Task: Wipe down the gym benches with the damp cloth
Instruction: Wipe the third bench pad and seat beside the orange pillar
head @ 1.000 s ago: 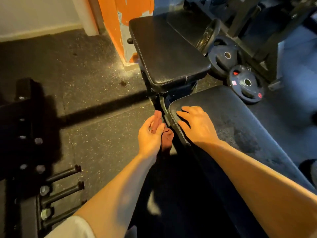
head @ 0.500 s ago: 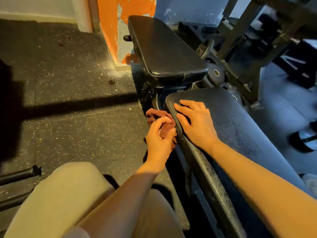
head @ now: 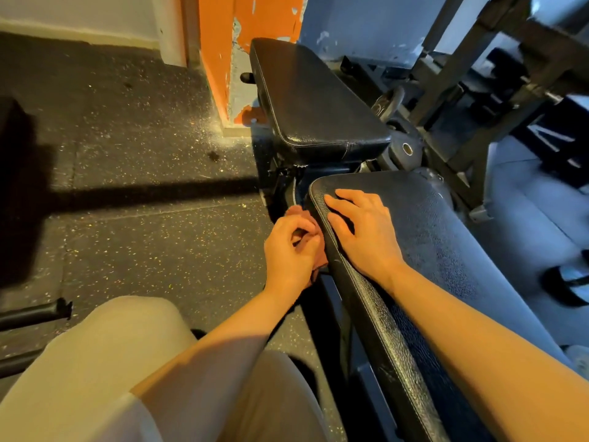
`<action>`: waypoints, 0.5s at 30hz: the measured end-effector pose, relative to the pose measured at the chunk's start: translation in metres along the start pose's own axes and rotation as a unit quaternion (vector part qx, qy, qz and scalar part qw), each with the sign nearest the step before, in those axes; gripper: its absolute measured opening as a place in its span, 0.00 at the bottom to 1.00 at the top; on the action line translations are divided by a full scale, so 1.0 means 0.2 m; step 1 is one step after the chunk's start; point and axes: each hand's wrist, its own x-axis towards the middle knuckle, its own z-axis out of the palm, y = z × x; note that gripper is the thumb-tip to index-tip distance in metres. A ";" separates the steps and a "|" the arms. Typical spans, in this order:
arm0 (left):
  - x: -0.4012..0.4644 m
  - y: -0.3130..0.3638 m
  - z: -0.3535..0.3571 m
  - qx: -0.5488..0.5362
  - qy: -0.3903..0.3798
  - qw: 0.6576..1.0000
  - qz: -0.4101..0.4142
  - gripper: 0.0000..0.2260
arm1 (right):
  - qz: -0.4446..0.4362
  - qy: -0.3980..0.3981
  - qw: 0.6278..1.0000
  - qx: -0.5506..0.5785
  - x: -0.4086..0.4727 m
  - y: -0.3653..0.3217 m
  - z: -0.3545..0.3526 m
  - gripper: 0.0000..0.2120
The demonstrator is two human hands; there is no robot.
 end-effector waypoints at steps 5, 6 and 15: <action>0.12 0.02 -0.02 -0.073 0.063 0.995 -0.034 0.09 | 0.006 0.003 1.000 0.013 0.00 0.00 0.00 0.16; 0.18 0.03 -0.02 -0.074 0.069 0.994 -0.047 0.08 | 0.008 0.003 1.000 0.012 0.00 0.00 0.00 0.16; 0.02 0.02 -0.01 -0.025 0.004 1.000 0.012 0.15 | 0.004 0.000 1.000 0.011 0.00 0.00 0.00 0.16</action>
